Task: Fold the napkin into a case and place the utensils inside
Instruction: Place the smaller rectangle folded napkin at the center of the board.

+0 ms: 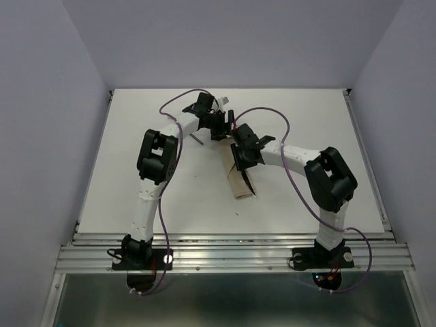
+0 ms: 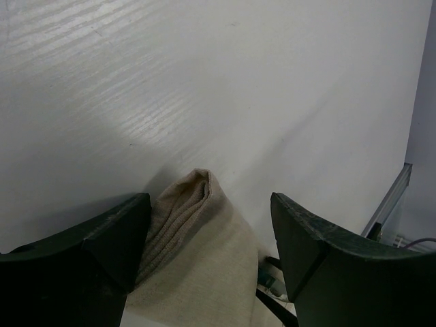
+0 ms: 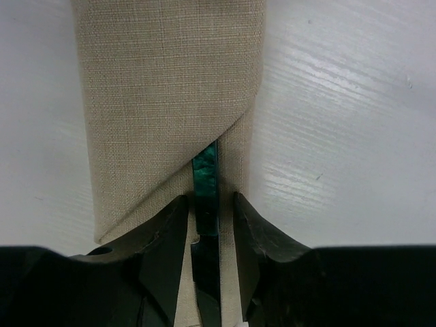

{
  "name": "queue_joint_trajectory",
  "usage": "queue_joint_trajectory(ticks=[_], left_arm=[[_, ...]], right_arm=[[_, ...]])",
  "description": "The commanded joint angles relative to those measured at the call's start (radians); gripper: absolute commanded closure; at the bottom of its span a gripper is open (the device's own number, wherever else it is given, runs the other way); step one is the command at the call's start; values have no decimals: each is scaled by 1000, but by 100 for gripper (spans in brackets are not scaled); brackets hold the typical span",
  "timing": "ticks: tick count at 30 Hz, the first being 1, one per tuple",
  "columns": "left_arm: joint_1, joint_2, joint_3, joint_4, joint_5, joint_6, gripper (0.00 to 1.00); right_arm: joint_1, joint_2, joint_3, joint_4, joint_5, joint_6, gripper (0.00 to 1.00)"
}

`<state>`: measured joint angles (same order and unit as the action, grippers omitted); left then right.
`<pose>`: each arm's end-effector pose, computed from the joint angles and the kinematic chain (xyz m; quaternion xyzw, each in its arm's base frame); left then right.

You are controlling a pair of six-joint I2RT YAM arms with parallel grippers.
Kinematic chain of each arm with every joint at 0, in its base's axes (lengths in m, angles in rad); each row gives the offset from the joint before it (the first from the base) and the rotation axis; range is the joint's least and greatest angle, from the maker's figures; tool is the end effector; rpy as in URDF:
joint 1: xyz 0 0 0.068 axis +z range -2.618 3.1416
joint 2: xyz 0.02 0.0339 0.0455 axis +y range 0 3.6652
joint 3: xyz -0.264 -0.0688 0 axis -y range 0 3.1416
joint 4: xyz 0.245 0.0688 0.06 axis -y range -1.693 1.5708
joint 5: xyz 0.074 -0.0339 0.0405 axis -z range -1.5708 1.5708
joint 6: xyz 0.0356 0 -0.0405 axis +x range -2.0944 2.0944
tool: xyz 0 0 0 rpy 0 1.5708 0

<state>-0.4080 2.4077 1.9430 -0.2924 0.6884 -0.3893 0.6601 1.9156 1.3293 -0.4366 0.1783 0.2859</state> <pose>0.4828 -0.2333 0.1645 0.1416 0.8632 -0.4302 0.2230 0.3225 0.2423 0.1833 -0.1547 0.9466 0.0465 0.2789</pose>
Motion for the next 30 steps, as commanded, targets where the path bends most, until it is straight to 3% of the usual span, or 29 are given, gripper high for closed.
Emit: queue_joint_trajectory(ticks=[1, 8, 14, 17, 30], left_arm=[[-11, -36, -33, -34, 2, 23, 18], [-12, -36, -33, -34, 0, 20, 18], [-14, -36, -35, -33, 0, 18, 18], [-17, -38, -41, -33, 0, 18, 19], [-20, -51, -70, -24, 2, 21, 19]], right_arm=[[-8, -59, -27, 41, -16, 7, 62], [-8, -69, -44, 48, -25, 12, 72], [-8, -70, -48, 52, 4, 30, 89], [-8, -66, -39, 59, 16, 44, 92], [-8, -24, 30, 93, 58, 70, 93]])
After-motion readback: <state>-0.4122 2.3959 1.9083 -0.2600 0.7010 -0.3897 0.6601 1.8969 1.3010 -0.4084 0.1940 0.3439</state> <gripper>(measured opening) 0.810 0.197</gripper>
